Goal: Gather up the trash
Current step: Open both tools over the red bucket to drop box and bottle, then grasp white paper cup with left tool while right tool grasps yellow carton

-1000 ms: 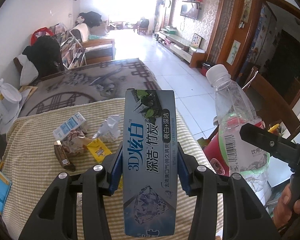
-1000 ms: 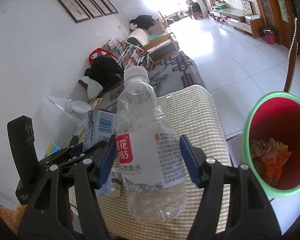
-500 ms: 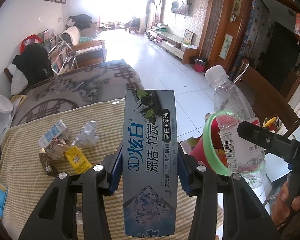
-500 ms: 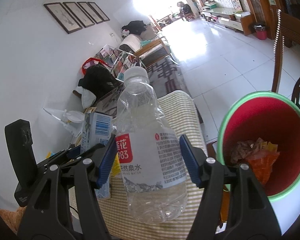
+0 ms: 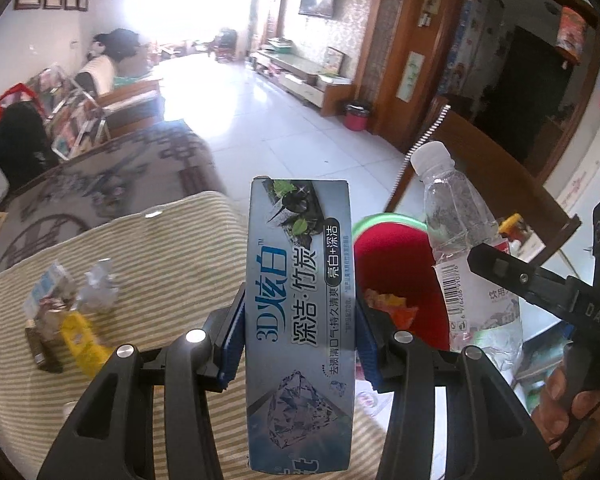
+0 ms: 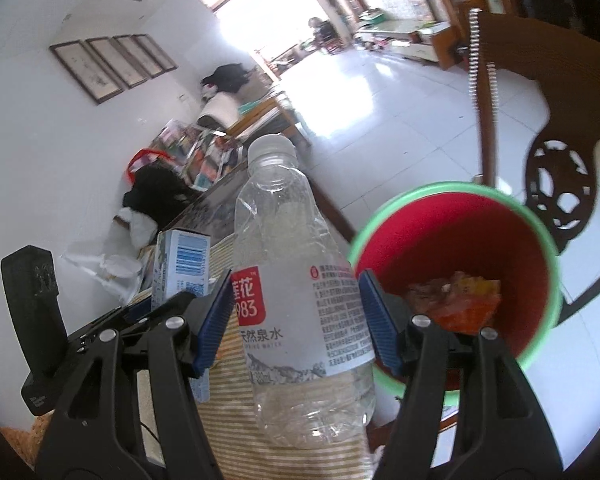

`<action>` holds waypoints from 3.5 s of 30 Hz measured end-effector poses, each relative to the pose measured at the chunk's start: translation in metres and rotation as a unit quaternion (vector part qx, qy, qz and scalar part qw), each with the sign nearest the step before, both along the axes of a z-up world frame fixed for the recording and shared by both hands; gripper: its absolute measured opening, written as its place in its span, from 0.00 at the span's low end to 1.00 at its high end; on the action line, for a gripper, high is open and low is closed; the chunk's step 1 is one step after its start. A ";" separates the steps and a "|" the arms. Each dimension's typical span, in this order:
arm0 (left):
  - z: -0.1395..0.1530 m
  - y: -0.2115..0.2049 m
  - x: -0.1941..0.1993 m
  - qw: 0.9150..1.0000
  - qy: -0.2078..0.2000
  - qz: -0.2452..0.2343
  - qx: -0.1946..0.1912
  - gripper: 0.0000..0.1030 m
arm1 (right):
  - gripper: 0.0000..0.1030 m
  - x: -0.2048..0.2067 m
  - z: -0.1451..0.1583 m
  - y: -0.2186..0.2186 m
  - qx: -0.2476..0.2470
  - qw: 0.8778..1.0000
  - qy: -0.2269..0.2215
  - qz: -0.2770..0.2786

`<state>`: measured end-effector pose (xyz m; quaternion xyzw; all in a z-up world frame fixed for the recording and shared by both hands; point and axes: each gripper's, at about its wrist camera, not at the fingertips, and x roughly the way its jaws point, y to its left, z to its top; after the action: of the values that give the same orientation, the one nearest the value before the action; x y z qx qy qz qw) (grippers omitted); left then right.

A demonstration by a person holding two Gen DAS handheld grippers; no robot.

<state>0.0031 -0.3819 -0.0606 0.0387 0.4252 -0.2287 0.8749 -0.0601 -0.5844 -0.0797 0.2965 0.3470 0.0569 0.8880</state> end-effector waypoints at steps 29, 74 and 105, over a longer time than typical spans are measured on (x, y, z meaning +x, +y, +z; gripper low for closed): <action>-0.025 0.003 0.018 0.999 0.024 0.025 -0.010 0.68 | 0.75 0.011 -0.023 -0.046 -0.009 0.996 0.031 -0.084; -0.165 0.314 -0.002 0.951 0.298 0.053 -0.066 0.70 | 0.47 0.122 -0.114 0.369 -0.240 0.931 0.190 0.200; -0.171 0.344 0.014 0.949 0.283 0.122 -0.067 0.66 | 0.35 0.109 -0.121 0.368 -0.200 0.939 0.207 0.189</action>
<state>0.0166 -0.0374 -0.2316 -0.1385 0.6406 -0.1494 0.7403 0.0493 -0.2166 -0.2003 0.0466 0.5766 0.0904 0.8107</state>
